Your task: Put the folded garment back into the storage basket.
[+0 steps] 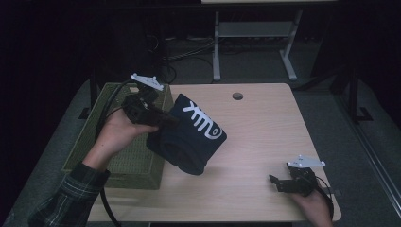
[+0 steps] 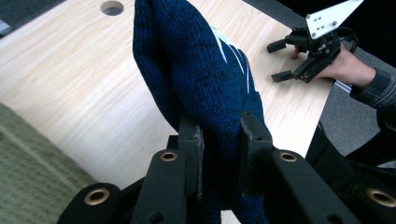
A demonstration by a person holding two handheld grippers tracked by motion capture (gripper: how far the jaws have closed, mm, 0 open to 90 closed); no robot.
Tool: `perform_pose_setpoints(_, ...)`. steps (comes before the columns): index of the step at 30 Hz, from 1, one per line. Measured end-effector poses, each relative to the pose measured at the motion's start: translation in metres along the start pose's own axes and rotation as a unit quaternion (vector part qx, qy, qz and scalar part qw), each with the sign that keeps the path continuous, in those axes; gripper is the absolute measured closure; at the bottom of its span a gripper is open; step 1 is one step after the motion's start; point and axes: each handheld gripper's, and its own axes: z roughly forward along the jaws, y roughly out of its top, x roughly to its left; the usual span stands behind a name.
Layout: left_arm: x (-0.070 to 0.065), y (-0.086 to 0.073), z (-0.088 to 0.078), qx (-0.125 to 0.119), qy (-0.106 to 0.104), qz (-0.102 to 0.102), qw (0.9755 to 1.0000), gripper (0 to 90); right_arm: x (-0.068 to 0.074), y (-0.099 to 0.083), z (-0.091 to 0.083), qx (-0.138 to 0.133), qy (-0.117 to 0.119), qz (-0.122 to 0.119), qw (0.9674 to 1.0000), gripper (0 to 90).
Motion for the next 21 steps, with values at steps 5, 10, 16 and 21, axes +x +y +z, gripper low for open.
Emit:
perform_pose_setpoints(5, 0.003, 0.0, -0.013, -0.006, 0.007, -0.003, 1.0, 74.5, 0.0, 0.0, 0.0, 0.0, 0.0, 0.001, 1.0, 14.5)
perform_pose_setpoints(10, 0.006, 0.0, -0.03, -0.012, 0.02, -0.006, 0.9997, 74.4, 0.0, 0.0, 0.0, 0.0, 0.0, 0.001, 1.0, 14.5)
perform_pose_setpoints(16, 0.009, -0.003, -0.049, -0.02, 0.03, -0.012, 0.9992, 74.4, 0.0, 0.0, 0.0, 0.0, -0.001, 0.002, 1.0, 14.5)
perform_pose_setpoints(21, 0.012, -0.008, -0.065, -0.032, 0.041, -0.021, 0.9984, 74.5, 0.0, 0.0, 0.0, 0.0, -0.001, 0.002, 1.0, 14.5)
